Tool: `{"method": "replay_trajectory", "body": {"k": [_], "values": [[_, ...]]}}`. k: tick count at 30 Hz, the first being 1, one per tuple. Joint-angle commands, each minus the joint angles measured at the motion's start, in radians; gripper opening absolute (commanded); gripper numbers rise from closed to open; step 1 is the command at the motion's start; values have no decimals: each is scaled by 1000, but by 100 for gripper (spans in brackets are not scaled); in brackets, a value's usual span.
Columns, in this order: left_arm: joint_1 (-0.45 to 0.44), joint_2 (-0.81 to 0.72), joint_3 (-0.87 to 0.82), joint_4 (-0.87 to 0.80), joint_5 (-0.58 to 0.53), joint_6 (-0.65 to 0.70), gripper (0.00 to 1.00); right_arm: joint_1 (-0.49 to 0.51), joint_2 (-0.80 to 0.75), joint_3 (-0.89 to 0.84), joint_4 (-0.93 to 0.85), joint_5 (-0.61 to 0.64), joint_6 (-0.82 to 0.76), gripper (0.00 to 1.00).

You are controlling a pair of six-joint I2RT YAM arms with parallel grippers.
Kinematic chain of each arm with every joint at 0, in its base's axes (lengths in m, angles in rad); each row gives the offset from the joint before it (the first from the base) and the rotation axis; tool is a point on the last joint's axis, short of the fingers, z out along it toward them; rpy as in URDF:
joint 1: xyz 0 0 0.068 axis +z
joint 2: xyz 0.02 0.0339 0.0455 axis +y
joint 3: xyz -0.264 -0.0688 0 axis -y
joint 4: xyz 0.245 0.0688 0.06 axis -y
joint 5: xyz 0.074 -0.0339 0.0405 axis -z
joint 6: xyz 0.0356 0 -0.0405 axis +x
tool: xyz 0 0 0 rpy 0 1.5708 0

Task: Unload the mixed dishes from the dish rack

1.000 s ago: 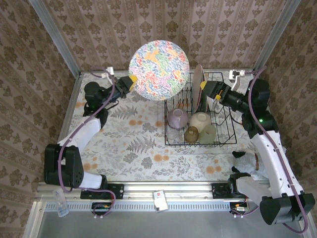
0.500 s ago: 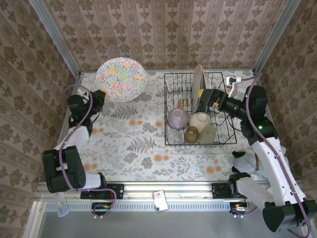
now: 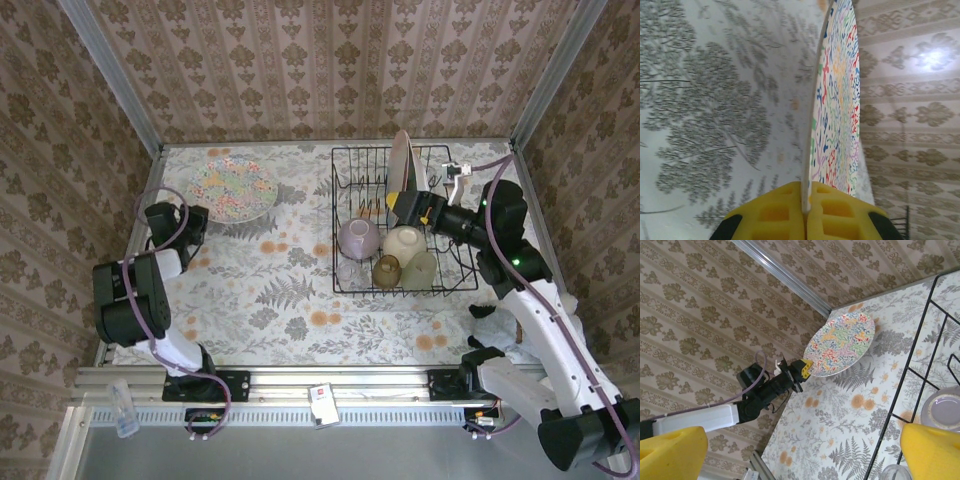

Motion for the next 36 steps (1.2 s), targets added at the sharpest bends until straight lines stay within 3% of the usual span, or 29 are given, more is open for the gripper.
{"method": "replay_trajectory", "body": {"k": [1,10,22,28,36], "values": [[10,32,56,120,-14,37,0,10,-42,-9,31,-31,-4,100],[40,160,89,203,-4,12,0,15,-46,-25,13,-25,-15,100],[51,273,189,141,24,30,0,38,-42,-35,48,-26,-10,100],[48,291,213,107,34,34,24,43,-39,-30,43,-13,-16,100],[45,246,202,-4,1,67,46,56,-19,-22,43,0,-17,100]]}}
